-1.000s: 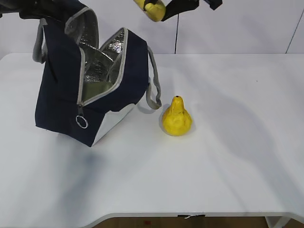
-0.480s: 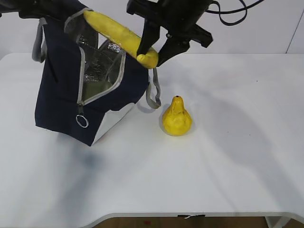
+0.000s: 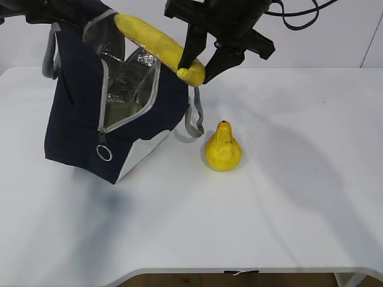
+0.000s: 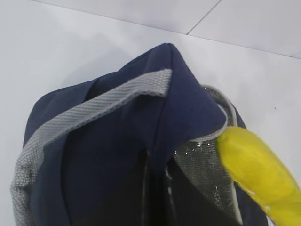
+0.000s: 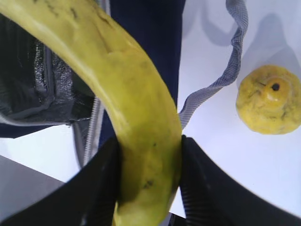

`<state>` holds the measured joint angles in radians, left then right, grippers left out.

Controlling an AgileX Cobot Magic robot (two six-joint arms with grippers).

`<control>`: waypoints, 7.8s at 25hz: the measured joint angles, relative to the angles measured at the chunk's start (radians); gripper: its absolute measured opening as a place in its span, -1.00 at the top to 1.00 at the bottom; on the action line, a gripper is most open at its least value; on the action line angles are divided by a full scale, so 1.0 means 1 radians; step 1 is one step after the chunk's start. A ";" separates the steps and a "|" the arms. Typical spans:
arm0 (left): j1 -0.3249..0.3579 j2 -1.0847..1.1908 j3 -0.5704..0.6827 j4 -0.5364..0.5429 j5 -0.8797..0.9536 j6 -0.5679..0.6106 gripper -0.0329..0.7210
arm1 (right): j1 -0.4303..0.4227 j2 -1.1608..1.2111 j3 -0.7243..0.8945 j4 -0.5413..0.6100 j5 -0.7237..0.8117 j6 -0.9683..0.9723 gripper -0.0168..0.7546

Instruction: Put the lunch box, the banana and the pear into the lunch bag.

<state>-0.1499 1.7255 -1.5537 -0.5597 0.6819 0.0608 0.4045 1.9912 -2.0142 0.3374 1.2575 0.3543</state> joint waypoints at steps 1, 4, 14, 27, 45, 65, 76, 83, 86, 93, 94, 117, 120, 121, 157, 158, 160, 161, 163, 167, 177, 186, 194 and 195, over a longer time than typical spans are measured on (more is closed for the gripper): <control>0.000 0.000 0.000 -0.002 0.002 0.000 0.93 | 0.000 0.007 0.000 -0.001 0.000 0.000 0.16; 0.000 0.000 0.000 -0.020 0.020 0.000 0.93 | 0.000 0.023 0.000 -0.001 0.000 0.003 0.16; 0.000 0.000 0.000 -0.048 0.037 0.000 0.93 | 0.004 0.027 0.000 0.007 -0.002 0.092 0.16; 0.000 0.000 0.000 -0.073 0.042 0.000 0.93 | 0.034 0.027 -0.006 0.088 -0.002 0.297 0.19; 0.000 0.000 0.000 -0.077 0.050 0.000 0.93 | 0.124 0.092 -0.010 0.057 -0.187 0.404 0.19; 0.000 0.000 0.000 -0.077 0.068 0.000 0.93 | 0.134 0.135 -0.010 -0.011 -0.251 0.332 0.19; 0.000 0.000 0.000 -0.077 0.068 0.000 0.93 | 0.134 0.137 -0.010 -0.020 -0.277 0.229 -0.06; 0.000 0.000 0.000 -0.077 0.071 0.000 0.93 | 0.134 0.137 -0.010 -0.017 -0.279 0.186 -0.33; 0.000 0.000 0.000 -0.077 0.072 0.000 0.93 | 0.134 0.137 -0.010 -0.016 -0.279 0.179 -0.33; 0.000 0.000 0.000 -0.077 0.072 0.006 0.93 | 0.122 0.127 -0.061 -0.034 -0.181 0.044 -0.33; 0.000 0.000 0.000 -0.077 0.072 0.006 0.93 | 0.118 0.127 -0.089 -0.046 -0.145 0.022 -0.33; 0.000 0.000 0.000 -0.077 0.077 0.018 0.93 | 0.108 -0.030 -0.078 -0.433 -0.004 -0.248 -0.33; 0.000 0.000 0.000 -0.077 0.077 0.020 0.93 | 0.108 -0.077 0.022 -0.458 -0.004 -0.257 -0.33; 0.000 0.000 0.000 -0.077 0.077 0.020 0.93 | 0.108 -0.085 0.047 -0.466 -0.004 -0.257 -0.33; 0.000 0.000 0.000 -0.077 0.081 0.023 0.93 | -0.047 -0.071 0.326 -0.195 -0.200 -0.636 -0.34; 0.000 0.000 0.000 -0.077 0.081 0.023 0.93 | -0.048 -0.070 0.326 -0.174 -0.211 -0.657 -0.34; 0.000 0.000 0.000 -0.077 0.081 0.023 0.93 | -0.051 -0.064 0.326 -0.148 -0.225 -0.685 -0.34; 0.000 0.000 0.000 -0.077 0.081 0.023 0.93 | -0.055 -0.059 0.326 -0.146 -0.227 -0.690 -0.34; 0.000 0.000 0.000 -0.077 0.081 0.023 0.93 | -0.064 -0.042 0.326 -0.143 -0.231 -0.695 -0.34; 0.000 0.000 0.000 -0.077 0.081 0.023 0.93 | -0.073 -0.013 0.327 -0.131 -0.251 -0.702 -0.34; 0.000 0.000 0.000 -0.077 0.081 0.023 0.93 | -0.074 0.057 0.328 -0.093 -0.288 -0.721 -0.34; 0.000 0.000 0.000 -0.077 0.081 0.023 0.93 | -0.078 0.093 0.328 -0.062 -0.308 -0.735 -0.14; 0.000 0.000 0.000 -0.077 0.081 0.023 0.93 | -0.078 0.099 0.328 -0.062 -0.313 -0.740 0.18; 0.000 0.000 0.000 -0.077 0.081 0.023 0.93 | -0.078 0.100 0.328 -0.062 -0.313 -0.740 0.20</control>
<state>-0.1499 1.7255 -1.5537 -0.6363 0.7628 0.0837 0.3269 2.0917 -1.6860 0.2754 0.9441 -0.3853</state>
